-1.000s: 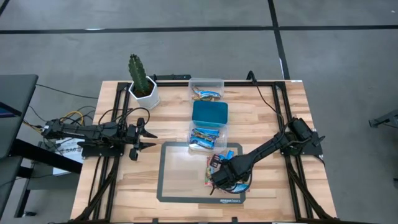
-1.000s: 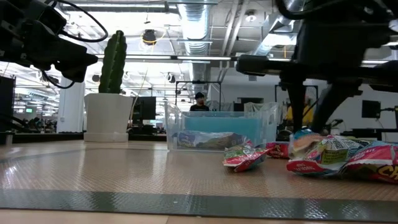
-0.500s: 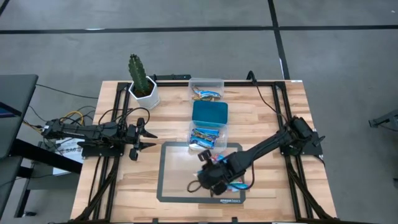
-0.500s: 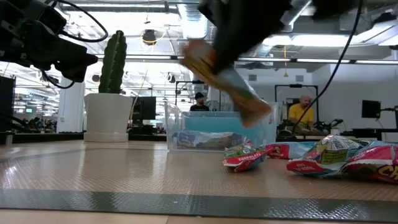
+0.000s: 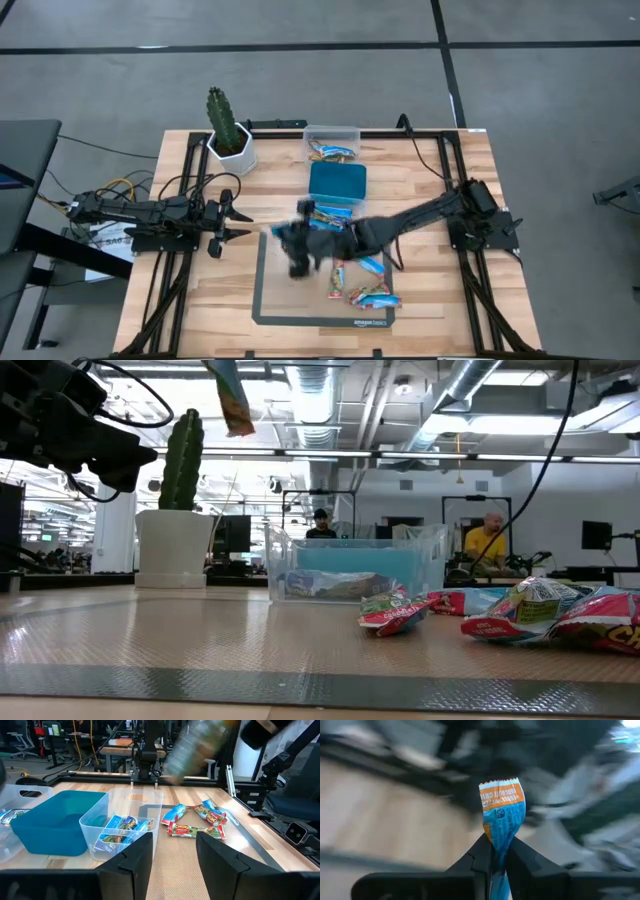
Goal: Pick and place Granola Bars by type
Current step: Put the yellow granola bar into the top transparent bin, then put the red granola bar into the blue bin
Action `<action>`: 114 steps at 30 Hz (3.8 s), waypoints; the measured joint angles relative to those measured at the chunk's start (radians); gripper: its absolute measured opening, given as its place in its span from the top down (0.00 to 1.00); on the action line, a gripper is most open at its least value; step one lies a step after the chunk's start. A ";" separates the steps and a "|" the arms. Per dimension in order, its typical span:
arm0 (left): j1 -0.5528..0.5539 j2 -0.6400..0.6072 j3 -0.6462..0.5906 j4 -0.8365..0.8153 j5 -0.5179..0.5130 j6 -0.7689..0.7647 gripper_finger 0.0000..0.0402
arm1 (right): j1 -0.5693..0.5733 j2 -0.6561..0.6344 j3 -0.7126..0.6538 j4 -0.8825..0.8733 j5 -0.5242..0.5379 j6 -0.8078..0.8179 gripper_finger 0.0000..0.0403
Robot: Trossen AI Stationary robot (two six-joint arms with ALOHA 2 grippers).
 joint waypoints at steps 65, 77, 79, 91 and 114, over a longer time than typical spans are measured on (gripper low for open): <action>0.000 0.000 0.000 0.000 0.000 0.000 0.64 | -0.640 0.011 -0.003 -0.469 0.053 0.044 0.72; 0.000 0.000 0.000 0.000 0.000 0.000 0.64 | -0.635 0.011 -0.003 -0.468 0.055 0.046 0.57; 0.000 0.000 0.000 0.000 0.000 0.000 0.64 | -0.627 0.011 -0.002 -0.481 0.056 0.045 0.57; 0.000 0.000 0.000 0.000 0.000 0.000 0.64 | -0.430 -0.120 -0.001 -0.872 -0.155 0.293 0.59; 0.000 0.005 0.000 0.000 0.000 0.000 0.64 | 0.162 -0.020 -0.009 -1.196 -0.736 1.026 0.60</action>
